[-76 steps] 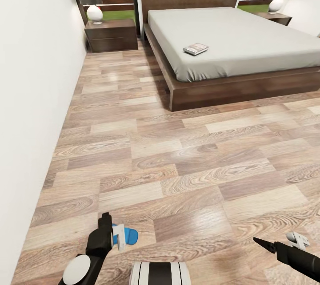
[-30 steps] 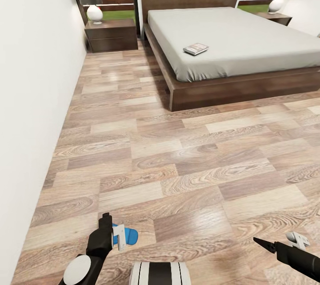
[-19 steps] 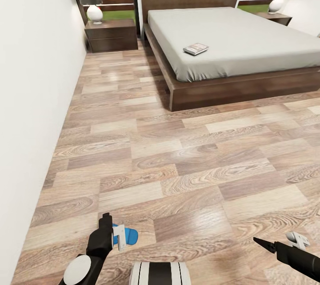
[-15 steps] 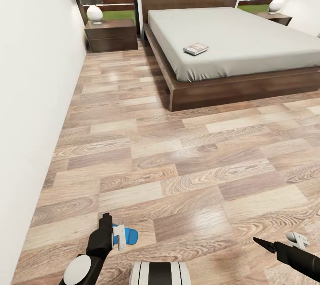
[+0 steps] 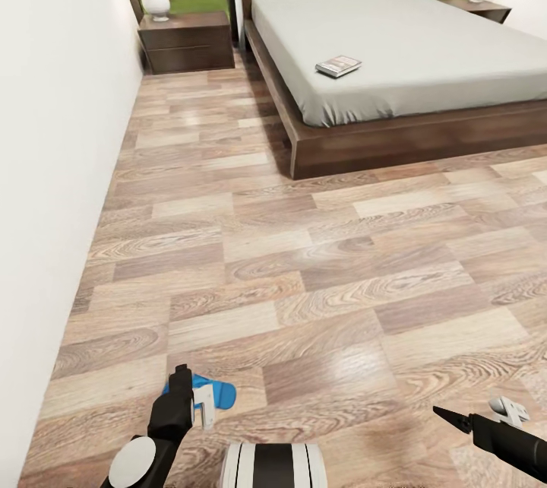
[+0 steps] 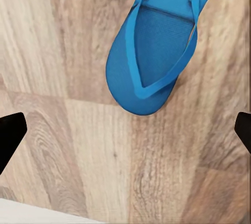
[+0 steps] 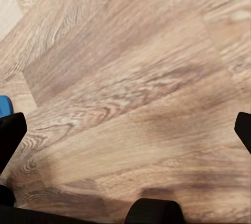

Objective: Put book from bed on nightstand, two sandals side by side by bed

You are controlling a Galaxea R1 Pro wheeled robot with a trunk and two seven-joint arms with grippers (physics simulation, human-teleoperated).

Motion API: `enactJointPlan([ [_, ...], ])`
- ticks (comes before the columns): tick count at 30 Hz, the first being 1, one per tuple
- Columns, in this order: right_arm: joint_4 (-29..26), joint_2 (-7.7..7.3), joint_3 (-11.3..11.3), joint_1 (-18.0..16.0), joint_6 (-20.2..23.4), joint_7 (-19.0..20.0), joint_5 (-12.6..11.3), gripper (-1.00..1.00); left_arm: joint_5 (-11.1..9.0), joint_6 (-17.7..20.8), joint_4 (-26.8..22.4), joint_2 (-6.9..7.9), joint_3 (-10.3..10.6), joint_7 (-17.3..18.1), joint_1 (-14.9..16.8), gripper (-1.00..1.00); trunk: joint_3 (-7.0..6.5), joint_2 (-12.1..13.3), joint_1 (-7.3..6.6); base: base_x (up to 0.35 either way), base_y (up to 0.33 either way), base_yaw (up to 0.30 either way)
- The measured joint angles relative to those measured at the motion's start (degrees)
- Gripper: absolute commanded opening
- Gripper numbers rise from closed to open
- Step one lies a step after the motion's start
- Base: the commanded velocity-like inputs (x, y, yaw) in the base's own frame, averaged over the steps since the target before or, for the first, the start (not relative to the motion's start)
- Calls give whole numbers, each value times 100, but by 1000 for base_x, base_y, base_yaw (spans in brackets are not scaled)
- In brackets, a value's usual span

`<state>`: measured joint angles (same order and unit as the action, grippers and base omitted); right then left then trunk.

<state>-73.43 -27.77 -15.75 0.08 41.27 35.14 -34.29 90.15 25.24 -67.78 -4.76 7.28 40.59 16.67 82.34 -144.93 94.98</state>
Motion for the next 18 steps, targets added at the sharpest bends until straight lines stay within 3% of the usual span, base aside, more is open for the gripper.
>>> enactJointPlan([
  [6, 0, 0, 0, 0, 0, 0, -1, 100, 0, 0, 1, 0, 0, 0, 0, 100, 23, -2, 2, 0, 0, 0],
  [12, 0, 0, 0, 0, 0, 0, 0, 100, 0, 0, -2, 1, 0, 0, 0, 100, 155, -9, 18, 0, 0, 0],
  [18, 0, 0, 0, 0, 0, 0, -1, 100, 5, -4, -2, 1, 4, -13, 0, 100, 156, -10, 18, 0, 0, 0],
])
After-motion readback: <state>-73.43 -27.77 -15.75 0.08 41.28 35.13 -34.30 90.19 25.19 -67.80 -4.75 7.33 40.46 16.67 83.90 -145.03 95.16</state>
